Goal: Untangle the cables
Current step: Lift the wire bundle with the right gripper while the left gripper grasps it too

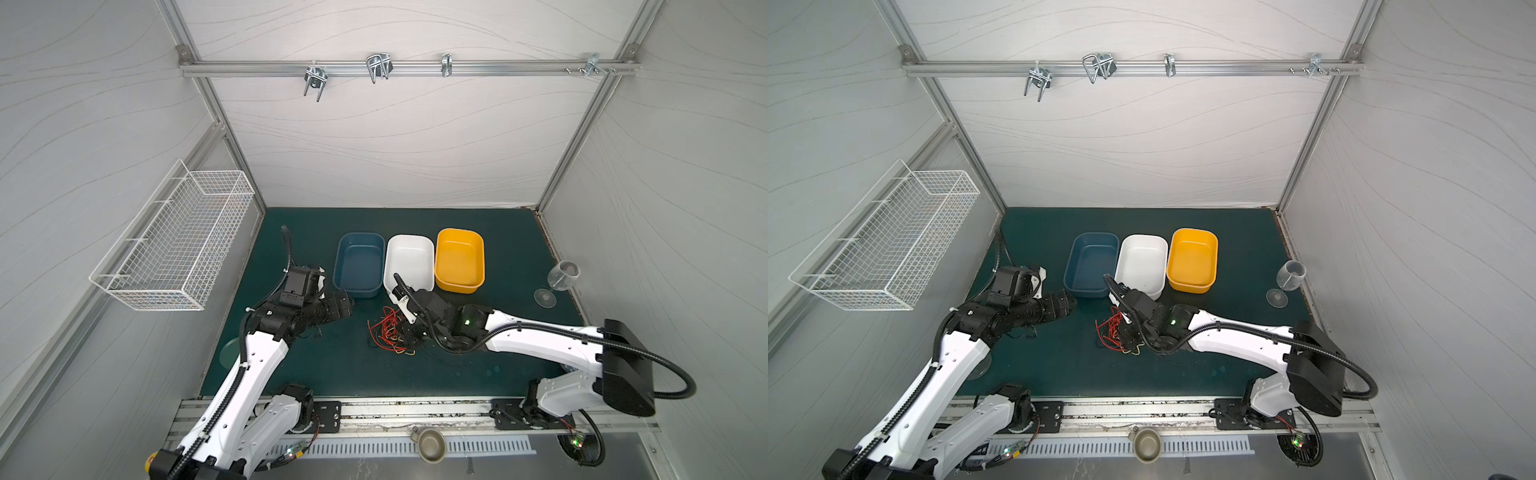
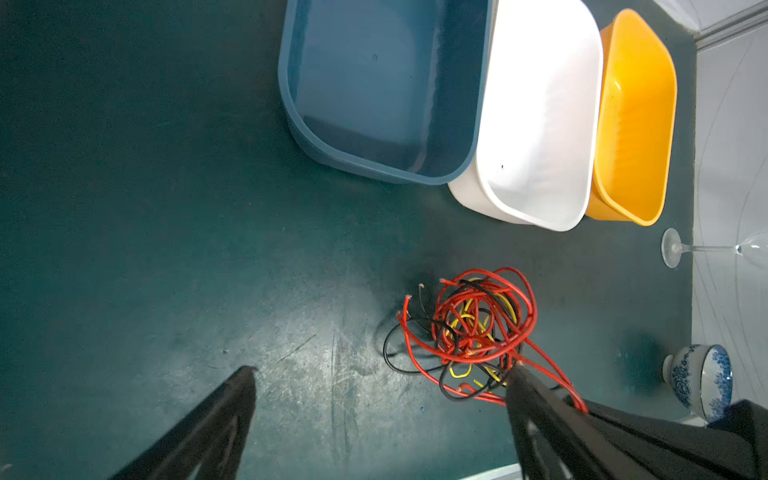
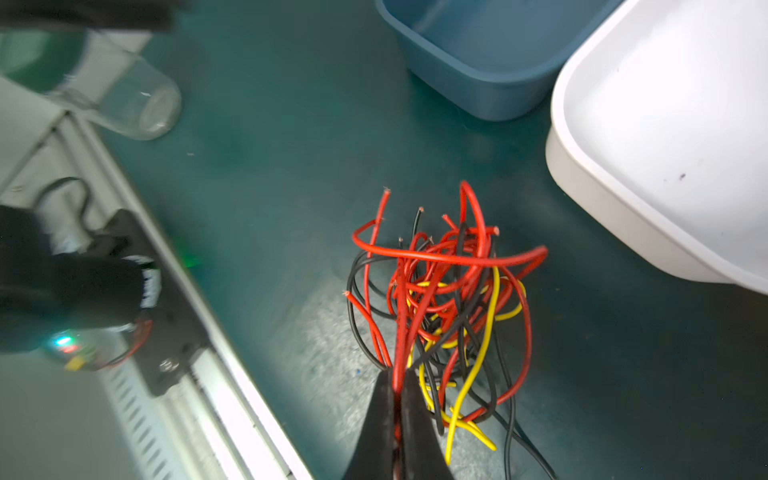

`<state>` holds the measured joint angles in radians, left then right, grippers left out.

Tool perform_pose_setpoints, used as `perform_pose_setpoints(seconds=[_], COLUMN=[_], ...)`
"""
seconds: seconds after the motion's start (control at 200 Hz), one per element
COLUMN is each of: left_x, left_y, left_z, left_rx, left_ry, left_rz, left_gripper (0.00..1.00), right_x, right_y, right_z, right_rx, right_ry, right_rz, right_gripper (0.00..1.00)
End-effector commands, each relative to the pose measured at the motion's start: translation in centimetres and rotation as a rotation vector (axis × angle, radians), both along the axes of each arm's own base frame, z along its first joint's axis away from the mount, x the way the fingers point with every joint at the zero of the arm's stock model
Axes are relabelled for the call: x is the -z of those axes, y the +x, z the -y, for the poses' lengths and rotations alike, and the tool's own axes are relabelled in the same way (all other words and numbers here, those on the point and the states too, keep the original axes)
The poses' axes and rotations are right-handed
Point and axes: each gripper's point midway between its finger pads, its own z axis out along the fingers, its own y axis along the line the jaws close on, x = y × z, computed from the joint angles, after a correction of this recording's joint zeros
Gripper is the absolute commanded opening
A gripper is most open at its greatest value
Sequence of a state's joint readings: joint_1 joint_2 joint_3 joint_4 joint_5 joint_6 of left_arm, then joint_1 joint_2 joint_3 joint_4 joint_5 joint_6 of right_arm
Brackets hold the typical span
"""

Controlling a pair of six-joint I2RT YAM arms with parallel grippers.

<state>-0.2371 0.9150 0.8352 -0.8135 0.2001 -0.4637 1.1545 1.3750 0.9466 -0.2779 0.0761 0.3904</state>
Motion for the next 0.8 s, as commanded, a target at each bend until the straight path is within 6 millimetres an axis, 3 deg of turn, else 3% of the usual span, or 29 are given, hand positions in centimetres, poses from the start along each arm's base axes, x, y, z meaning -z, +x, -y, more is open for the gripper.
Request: perform_pose_setpoints(seconds=[0.0,0.21,0.495,0.795], left_x=[-0.3,-0.5,-2.2,-0.3], left_y=[0.3,-0.3,-1.7,-3.6], left_z=[1.4,3.7,9.2,13.4], left_rx=[0.059,0.127,0.246,0.345], left_ry=[-0.033,-0.071,-0.344,-0.422], left_rz=[-0.014,-0.045,0.043,0.046], left_gripper=[0.93,0.9,0.91,0.91], right_x=[-2.3,-4.3,-7.8,-8.6], right_y=[-0.6,-0.8,-0.3,-1.2], right_z=[0.0,1.3,3.3,3.4], right_rx=[-0.062,-0.092,-0.142,-0.205], right_ry=[0.103,0.225,0.473,0.538], right_rz=[0.002,-0.039,-0.163,-0.237], right_gripper=[0.0,0.0,0.0,0.0])
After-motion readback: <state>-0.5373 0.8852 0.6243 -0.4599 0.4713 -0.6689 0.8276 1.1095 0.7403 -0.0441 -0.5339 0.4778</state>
